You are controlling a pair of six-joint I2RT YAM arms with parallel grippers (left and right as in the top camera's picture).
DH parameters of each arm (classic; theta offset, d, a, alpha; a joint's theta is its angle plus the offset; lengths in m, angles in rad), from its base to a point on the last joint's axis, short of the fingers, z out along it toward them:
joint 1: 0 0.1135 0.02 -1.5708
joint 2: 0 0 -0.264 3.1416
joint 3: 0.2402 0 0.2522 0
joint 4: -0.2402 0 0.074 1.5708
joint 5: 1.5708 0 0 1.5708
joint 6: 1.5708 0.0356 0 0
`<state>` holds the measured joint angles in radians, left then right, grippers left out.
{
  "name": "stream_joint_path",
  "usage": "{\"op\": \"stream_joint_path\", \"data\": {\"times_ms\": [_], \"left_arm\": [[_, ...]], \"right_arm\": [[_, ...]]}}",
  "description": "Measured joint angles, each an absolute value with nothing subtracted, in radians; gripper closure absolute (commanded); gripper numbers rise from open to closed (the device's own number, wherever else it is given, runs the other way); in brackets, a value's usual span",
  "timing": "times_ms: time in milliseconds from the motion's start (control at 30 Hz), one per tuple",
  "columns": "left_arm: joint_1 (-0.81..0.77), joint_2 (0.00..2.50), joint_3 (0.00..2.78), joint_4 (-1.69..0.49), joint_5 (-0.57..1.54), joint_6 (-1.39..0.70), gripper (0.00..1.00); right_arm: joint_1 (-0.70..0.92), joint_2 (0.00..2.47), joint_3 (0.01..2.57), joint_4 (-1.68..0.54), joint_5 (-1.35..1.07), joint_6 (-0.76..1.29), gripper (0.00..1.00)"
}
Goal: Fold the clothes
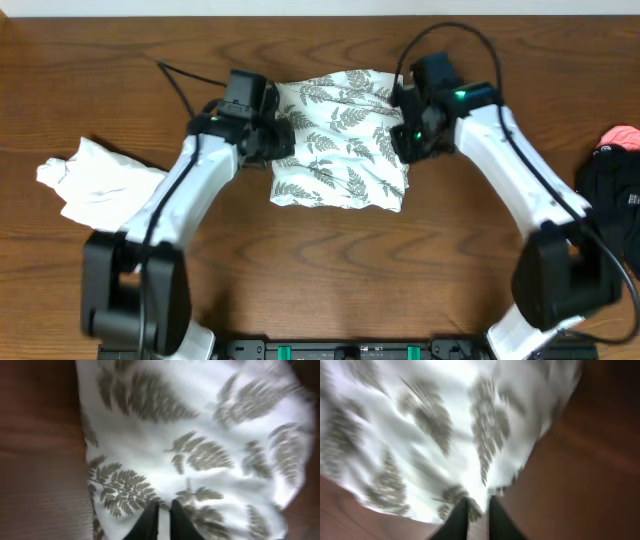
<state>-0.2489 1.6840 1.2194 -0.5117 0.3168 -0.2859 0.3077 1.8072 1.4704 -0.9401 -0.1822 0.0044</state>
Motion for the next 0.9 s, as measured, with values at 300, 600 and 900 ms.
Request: {"op": "stream_joint_path", "data": {"times_ms": [300,600,900], "left_arm": [[-0.24,1.697,1.219,-0.479,0.212,-0.287,0.68],[-0.117,1.806,1.219,-0.34,0.323,-0.329,0.52],[0.017,1.851,1.219,-0.289,0.553,-0.395,0.37]], "right_arm": [[0.286,1.853,1.471,-0.823,-0.334,0.02,0.78],[0.338,1.967,1.471,-0.64,-0.486,0.045,0.99],[0.378,2.149,1.471,-0.589,-0.515,0.174,0.99]]}}
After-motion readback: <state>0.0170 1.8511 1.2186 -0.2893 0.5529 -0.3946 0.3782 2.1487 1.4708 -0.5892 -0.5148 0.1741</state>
